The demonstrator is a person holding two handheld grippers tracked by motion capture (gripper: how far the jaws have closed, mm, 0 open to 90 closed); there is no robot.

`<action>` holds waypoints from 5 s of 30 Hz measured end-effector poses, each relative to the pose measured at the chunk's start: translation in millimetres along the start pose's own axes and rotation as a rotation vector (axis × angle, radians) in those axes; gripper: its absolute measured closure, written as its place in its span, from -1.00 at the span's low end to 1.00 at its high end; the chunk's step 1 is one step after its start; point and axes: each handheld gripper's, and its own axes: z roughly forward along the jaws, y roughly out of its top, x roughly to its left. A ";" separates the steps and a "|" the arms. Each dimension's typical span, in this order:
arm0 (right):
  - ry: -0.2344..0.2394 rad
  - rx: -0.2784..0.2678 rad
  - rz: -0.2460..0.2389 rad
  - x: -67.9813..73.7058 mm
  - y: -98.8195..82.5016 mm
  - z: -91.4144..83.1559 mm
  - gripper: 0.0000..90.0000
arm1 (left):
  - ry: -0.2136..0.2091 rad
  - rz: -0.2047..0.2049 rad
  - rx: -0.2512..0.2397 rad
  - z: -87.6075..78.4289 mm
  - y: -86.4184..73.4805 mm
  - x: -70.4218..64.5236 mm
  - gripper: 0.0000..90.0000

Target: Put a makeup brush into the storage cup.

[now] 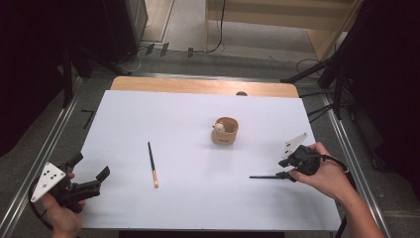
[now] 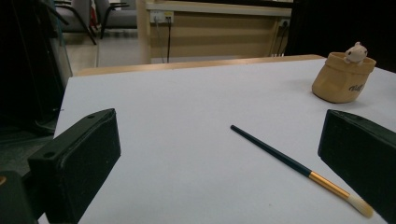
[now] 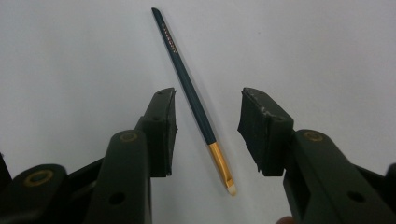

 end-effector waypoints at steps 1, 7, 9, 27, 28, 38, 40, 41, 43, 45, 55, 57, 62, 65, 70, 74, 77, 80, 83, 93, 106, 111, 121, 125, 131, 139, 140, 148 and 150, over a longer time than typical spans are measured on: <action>-0.008 0.021 -0.016 -0.3 1.4 1.4 0.34 | 0.001 0.000 0.001 0.0 0.0 0.0 -1.00; -0.005 0.113 -0.082 -0.3 7.9 11.0 0.48 | 0.000 0.002 0.001 0.1 0.0 -0.1 -1.00; -0.004 0.134 -0.090 0.1 8.9 12.7 0.50 | 0.000 0.004 0.002 -0.1 0.0 -0.1 -1.00; -0.008 0.302 -0.190 6.1 24.1 32.2 0.71 | 0.000 0.005 0.005 -0.1 -0.1 -0.3 -1.00; -0.005 0.307 -0.198 6.1 24.6 32.7 0.71 | -0.001 0.006 0.005 -0.2 -0.1 -0.3 -1.00; -0.011 0.356 -0.224 7.0 26.7 44.7 0.83 | -0.001 0.006 0.005 -0.4 -0.1 -0.4 -1.00; -0.009 0.371 -0.215 8.2 26.6 46.3 0.83 | -0.001 0.005 0.004 -0.3 -0.1 -0.4 -1.00; -0.007 0.371 -0.218 7.9 27.0 46.4 0.84 | -0.001 0.005 0.005 -0.3 -0.2 -0.5 -1.00; -0.003 0.371 -0.224 7.7 27.3 47.0 0.86 | -0.002 0.008 0.006 -0.1 -0.2 -0.9 -1.00; 0.000 0.379 -0.232 6.6 28.9 47.4 0.88 | -0.002 0.010 0.006 0.2 -0.1 -1.9 -1.00; -0.004 0.358 -0.235 5.9 30.8 40.6 0.89 | -0.032 0.040 0.036 6.9 6.6 -13.6 -1.00; -0.004 0.357 -0.239 5.7 32.1 38.4 0.89 | -0.044 0.047 0.047 9.8 10.2 -18.4 -1.00; -0.011 0.366 -0.258 6.0 42.7 25.4 0.89 | -0.083 0.068 0.056 18.2 19.2 -32.6 -0.99; -0.013 0.356 -0.262 5.8 49.9 16.6 0.89 | -0.135 0.076 0.063 23.1 23.1 -40.7 -0.99; -0.011 0.340 -0.277 6.6 61.0 4.8 0.88 | -0.191 0.087 0.079 32.2 29.2 -56.5 -0.97; -0.012 0.341 -0.288 8.4 70.9 -2.6 0.88 | -0.245 0.078 0.076 42.9 34.6 -65.3 -0.96; -0.016 0.337 -0.293 9.3 79.9 -8.2 0.88 | -0.269 0.095 0.090 52.0 38.7 -71.4 -0.91; -0.019 0.338 -0.309 9.8 92.3 -15.1 0.88 | -0.294 0.106 0.090 59.9 44.2 -77.3 -0.90; -0.015 0.332 -0.315 9.0 98.3 -17.6 0.88 | -0.317 0.106 0.080 68.3 49.7 -82.5 -0.90; -0.015 0.322 -0.337 3.3 130.0 -28.2 0.88 | -0.406 0.133 0.087 104.8 58.9 -100.2 -0.89; -0.001 0.323 -0.352 -4.7 162.1 -29.9 0.88 | -0.547 0.125 0.089 147.0 63.7 -123.5 -0.83; 0.002 0.327 -0.362 -2.6 169.1 -29.3 0.88 | -0.594 0.145 0.108 153.6 60.4 -136.6 -0.69; 0.012 0.325 -0.401 12.6 187.1 -24.8 0.88 | -0.625 0.162 0.127 159.9 59.0 -158.7 -0.27; 0.014 0.321 -0.426 18.0 195.0 -24.3 0.88 | -0.633 0.168 0.144 162.3 56.3 -164.7 -0.06; 0.008 0.319 -0.468 28.6 206.9 -26.5 0.88 | -0.653 0.163 0.145 164.7 55.0 -167.8 0.09; 0.009 0.327 -0.520 40.8 217.7 -24.0 0.88 | -0.674 0.161 0.147 163.8 54.8 -169.4 0.32; 0.013 0.326 -0.522 42.3 218.6 -23.3 0.88 | -0.675 0.166 0.144 163.7 54.9 -169.6 0.34; 0.021 0.332 -0.550 49.4 224.4 -23.1 0.88 | -0.692 0.185 0.162 163.1 54.0 -170.8 0.51; 0.024 0.338 -0.559 49.9 225.4 -22.6 0.88 | -0.696 0.187 0.168 163.2 53.8 -171.1 0.55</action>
